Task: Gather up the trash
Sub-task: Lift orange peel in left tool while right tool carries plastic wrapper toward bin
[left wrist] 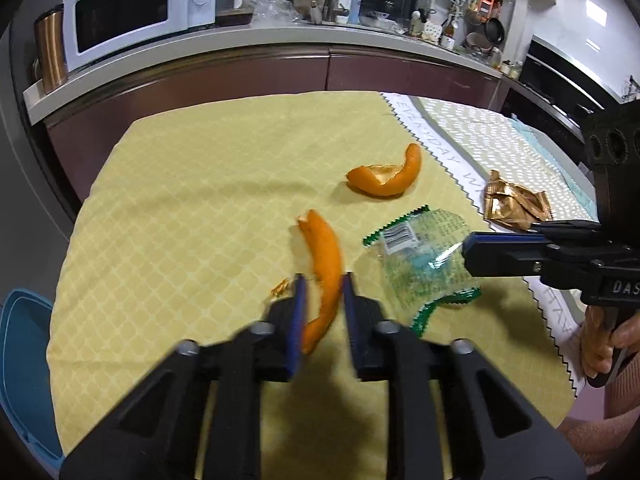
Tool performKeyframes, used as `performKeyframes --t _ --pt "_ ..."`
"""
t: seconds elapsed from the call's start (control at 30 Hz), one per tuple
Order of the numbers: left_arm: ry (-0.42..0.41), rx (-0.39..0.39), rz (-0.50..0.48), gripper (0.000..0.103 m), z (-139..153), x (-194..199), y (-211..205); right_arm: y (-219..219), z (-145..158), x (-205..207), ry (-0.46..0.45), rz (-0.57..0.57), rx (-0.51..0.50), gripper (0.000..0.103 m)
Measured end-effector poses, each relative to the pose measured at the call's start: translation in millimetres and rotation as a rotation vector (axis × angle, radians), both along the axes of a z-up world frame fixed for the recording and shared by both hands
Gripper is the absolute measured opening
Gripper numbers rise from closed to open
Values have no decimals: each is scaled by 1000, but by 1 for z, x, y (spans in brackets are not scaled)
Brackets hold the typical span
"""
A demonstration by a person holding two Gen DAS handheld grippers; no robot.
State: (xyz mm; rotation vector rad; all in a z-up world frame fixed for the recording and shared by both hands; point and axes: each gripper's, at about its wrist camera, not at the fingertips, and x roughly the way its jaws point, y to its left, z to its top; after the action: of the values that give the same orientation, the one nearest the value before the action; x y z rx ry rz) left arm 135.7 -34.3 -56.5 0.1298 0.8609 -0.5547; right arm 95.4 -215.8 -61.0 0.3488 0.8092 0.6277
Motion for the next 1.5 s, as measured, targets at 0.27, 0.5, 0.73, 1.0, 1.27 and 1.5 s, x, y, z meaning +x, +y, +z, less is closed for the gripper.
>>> performKeyframes --t 0.27,0.5,0.73,1.0,1.27,1.5 --pt "-22 -28 38 6 7 -7 11 -1 7 1 -24 -9 7 2" --pt "-52 -60 73 6 21 -19 31 3 11 3 -36 -5 15 2" --pt "-80 -81 104 6 32 -32 51 7 16 2 -52 -7 34 2" --pt "-77 -102 134 6 35 -40 72 12 9 4 -17 -21 -2 8" --pt "-63 -109 136 6 29 -41 79 5 11 -2 -15 -37 -2 22" --pt "-57 -110 136 6 26 -41 79 6 7 -2 -5 -30 -18 27"
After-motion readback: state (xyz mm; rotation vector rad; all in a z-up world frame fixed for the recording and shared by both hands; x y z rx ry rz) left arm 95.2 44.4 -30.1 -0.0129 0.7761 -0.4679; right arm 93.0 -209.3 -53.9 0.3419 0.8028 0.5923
